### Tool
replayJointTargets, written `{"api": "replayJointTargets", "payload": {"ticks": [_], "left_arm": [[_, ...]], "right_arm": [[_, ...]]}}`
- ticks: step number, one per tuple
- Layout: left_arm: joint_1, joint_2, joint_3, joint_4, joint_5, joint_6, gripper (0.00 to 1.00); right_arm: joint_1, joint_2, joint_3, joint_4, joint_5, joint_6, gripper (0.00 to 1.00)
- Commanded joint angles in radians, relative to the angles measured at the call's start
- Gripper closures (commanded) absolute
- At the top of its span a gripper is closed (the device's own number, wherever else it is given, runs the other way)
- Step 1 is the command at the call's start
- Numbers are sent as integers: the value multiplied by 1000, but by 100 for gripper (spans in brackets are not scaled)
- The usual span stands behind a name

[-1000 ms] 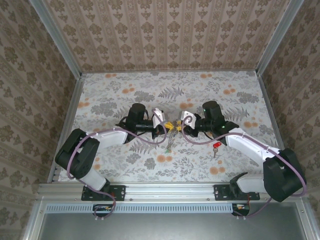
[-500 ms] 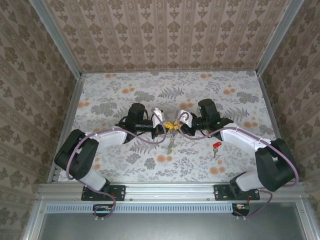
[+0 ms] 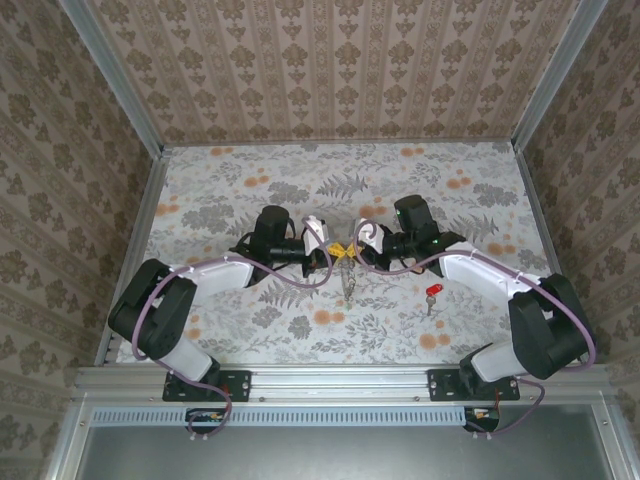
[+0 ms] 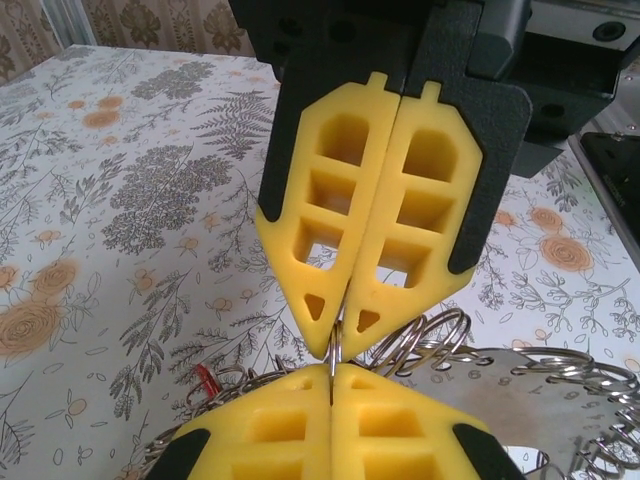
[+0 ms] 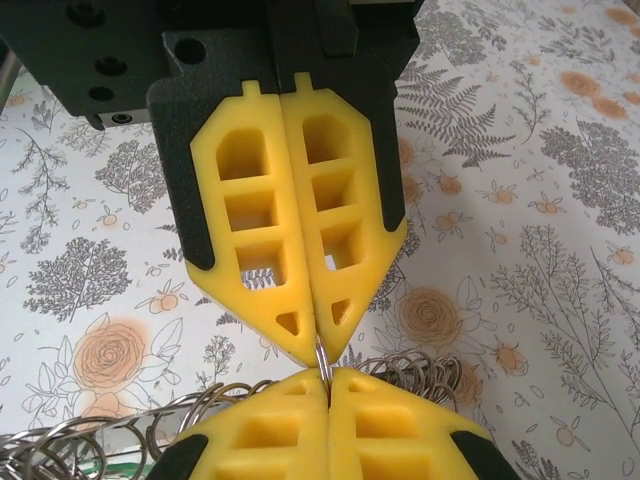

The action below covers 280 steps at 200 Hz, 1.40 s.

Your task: Put the keys on the keyring

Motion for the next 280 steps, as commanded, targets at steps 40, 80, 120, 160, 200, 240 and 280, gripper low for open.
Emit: {"api": "replayJointTargets", "payload": {"ticks": [40,80,120,160,200,240,280], "left_arm": [[-6,-13,116,-311,-44,196,77],[-14,0,152,-344,-52,209,76],[-19,13,170,-341,-56,200,94],[-19,1,144,-283,-43,175,100],[-13,-12,99,-163,39,124,100],[-10,-10,86,-95,81,85,100],[-7,3,84,-64,111,61,100]], "right_arm": [[30,-24,119,-207,33,-83,100],[73,-24,161,-272,102,-99,100],[96,-32,173,-280,103,-92,100],[78,-95,101,-193,68,-69,91],[9,-85,16,-89,-28,-7,82],[-25,-45,1,-18,-109,37,80],[-33,0,3,37,-150,65,81]]}}
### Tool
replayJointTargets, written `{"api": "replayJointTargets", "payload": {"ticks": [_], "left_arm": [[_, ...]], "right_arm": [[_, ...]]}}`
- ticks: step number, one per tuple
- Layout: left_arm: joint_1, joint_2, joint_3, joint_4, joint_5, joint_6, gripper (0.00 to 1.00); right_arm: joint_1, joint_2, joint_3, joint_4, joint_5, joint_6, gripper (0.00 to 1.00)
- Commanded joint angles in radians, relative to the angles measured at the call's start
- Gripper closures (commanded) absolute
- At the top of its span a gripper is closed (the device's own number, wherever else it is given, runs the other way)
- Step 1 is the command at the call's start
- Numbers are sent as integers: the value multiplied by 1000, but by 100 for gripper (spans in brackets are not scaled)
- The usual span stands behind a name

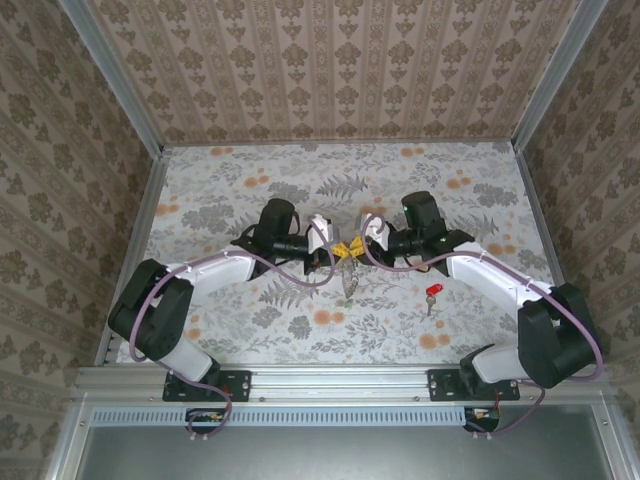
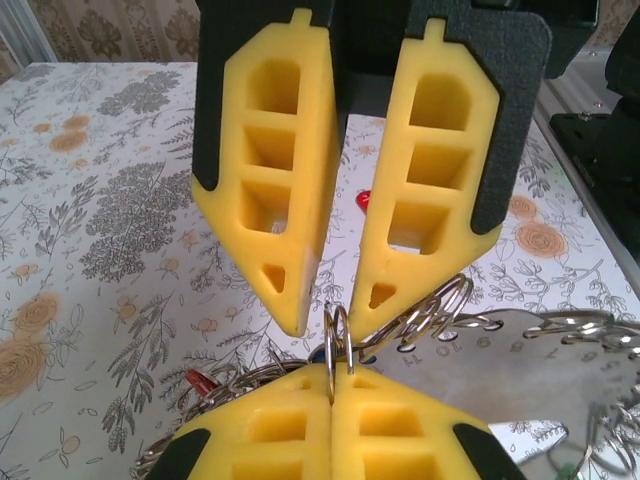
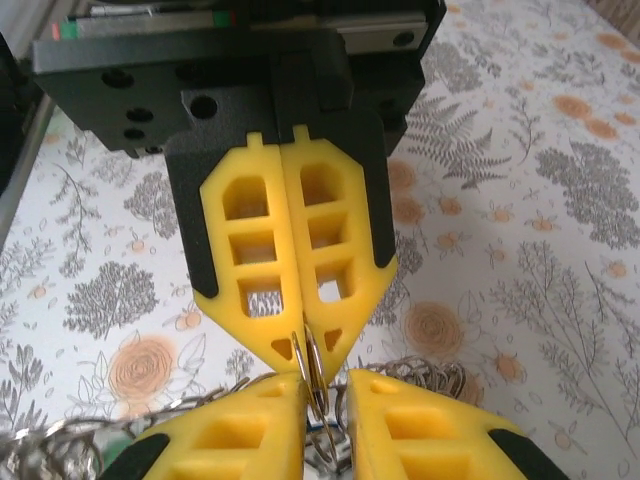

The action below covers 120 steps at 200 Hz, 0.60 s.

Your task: Put the keys on the keyring

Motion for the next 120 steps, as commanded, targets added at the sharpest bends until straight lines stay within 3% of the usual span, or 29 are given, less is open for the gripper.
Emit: {"api": "replayJointTargets", "payload": {"ticks": [1,31,60,90,120], "left_arm": [[6,5,-4,80,71,-38,100],[11,2,-26,152,74,-79,100],[14,2,-37,170,53,-97,100],[11,0,-11,26,-22,-13,86],[-1,8,53,-175,-76,106,85]], "right_arm": [[-6,45,-6,52,-74,27,81],[-11,76,-7,46,-83,29,86],[-11,62,-6,43,-79,35,98],[3,40,53,-93,-21,-38,100],[40,32,113,-222,51,-115,100]]}}
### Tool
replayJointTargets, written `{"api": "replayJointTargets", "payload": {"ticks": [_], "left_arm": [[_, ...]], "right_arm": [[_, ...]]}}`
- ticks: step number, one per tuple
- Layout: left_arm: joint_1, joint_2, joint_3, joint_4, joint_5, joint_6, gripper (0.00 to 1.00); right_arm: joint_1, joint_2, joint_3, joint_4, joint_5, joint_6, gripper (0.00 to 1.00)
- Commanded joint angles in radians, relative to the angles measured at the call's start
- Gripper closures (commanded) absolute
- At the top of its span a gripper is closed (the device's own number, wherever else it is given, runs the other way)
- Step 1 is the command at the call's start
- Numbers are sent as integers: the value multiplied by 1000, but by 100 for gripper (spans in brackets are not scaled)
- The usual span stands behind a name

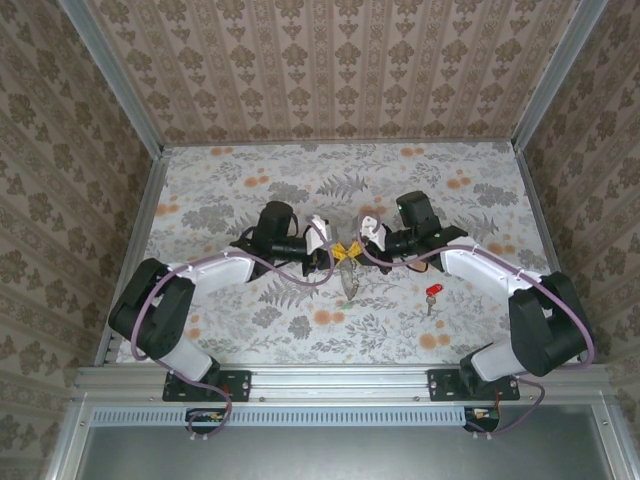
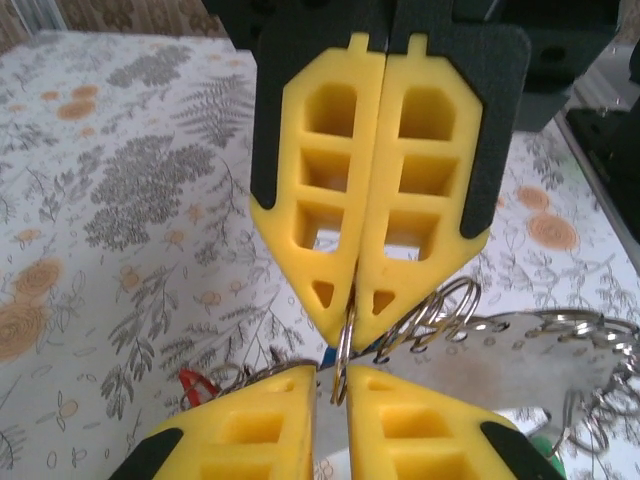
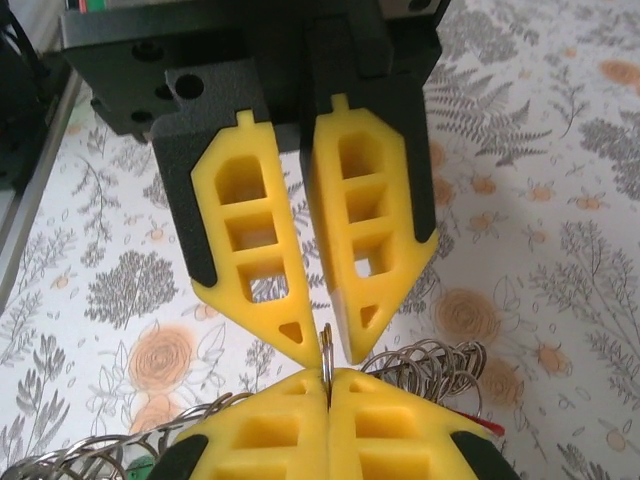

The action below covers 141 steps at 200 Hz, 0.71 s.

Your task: Put the keys on the keyring

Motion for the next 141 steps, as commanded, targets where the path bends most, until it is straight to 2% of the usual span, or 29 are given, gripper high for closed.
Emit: {"api": "replayJointTargets", "payload": {"ticks": [1,19,43,58,67,75,104,141], "left_arm": [[-11,3,70,-156,-40,113,85],[-18,15,98,-215,-48,146,84],[-27,21,101,-213,-54,146,84],[-29,25,104,-213,-58,141,91],[-30,25,106,-212,-61,139,100],[-31,22,103,-207,-62,138,100],[-27,5,71,-136,-55,107,100],[-9,-15,15,30,20,23,100]], "right_arm": [[28,-27,72,-131,49,-86,100],[56,-29,95,-169,98,-108,100],[89,-31,118,-199,140,-121,100],[104,-38,122,-201,147,-124,99],[109,-41,126,-206,150,-123,98],[109,-44,128,-208,147,-123,97],[89,-45,71,-142,136,-101,88],[31,-77,-10,-37,42,-41,81]]}}
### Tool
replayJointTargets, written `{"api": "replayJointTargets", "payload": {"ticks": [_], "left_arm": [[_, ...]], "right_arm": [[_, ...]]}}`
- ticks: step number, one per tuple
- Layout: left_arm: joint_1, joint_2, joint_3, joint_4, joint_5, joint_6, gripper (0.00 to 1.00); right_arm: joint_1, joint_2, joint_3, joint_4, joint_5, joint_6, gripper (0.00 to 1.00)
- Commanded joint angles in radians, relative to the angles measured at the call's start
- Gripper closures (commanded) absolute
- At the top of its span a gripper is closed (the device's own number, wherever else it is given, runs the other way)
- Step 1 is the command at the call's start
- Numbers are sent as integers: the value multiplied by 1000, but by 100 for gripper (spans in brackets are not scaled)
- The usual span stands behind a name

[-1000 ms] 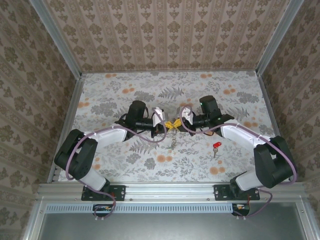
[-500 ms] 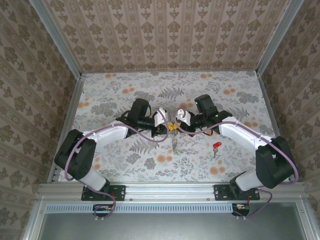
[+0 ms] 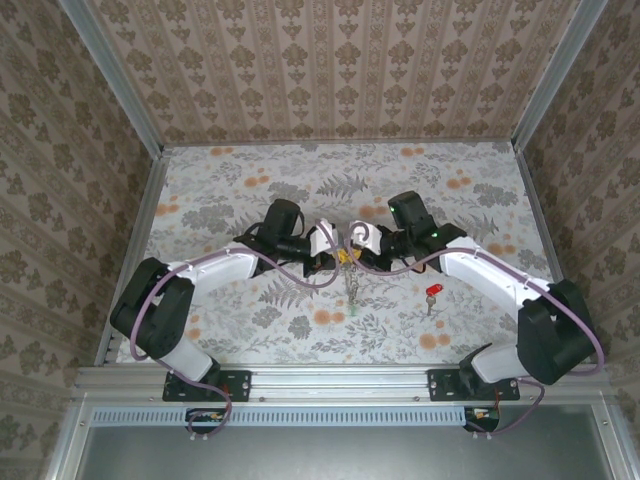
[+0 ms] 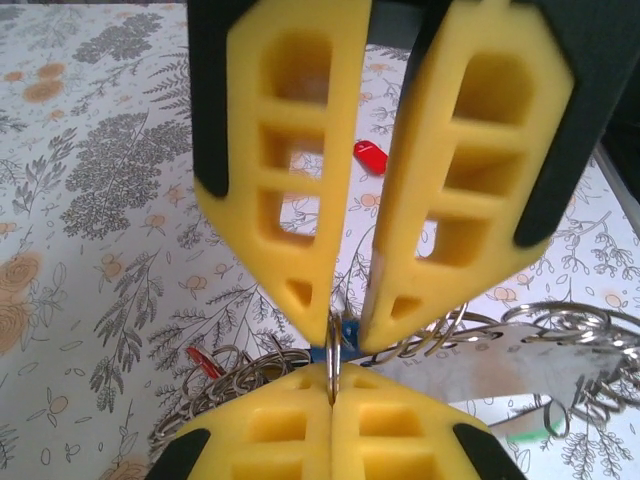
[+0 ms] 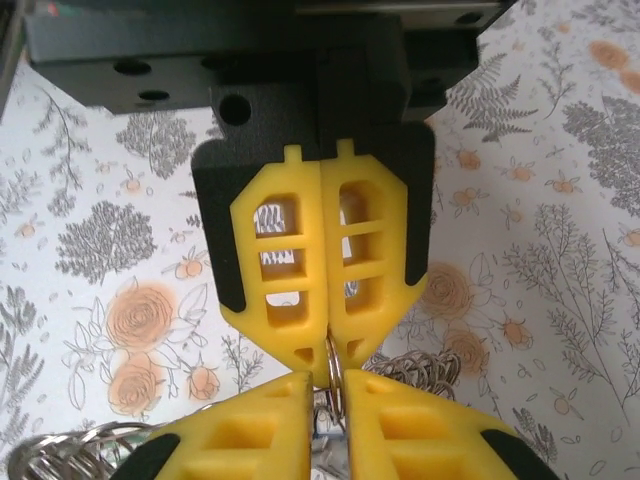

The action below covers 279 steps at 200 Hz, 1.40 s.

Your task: Put the keys on the keyring

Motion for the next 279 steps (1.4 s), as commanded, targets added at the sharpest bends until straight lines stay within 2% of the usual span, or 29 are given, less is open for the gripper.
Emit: {"api": "replayJointTargets", "payload": {"ticks": [1,37,110,183,279], "left_arm": [[16,-22,-34,155,49,-72,100],[25,-16,-49,236,83,-119,100],[26,-6,-37,229,124,-126,100],[33,-19,-50,217,65,-102,100],[34,-31,-40,194,100,-101,100]], "right_arm": [[-25,-25,-50,73,-108,34,81],[-50,-7,-77,125,-151,63,79],[-67,44,-100,267,-156,119,79],[-100,-86,-100,121,-134,47,78],[-102,19,-41,168,-172,30,78]]}}
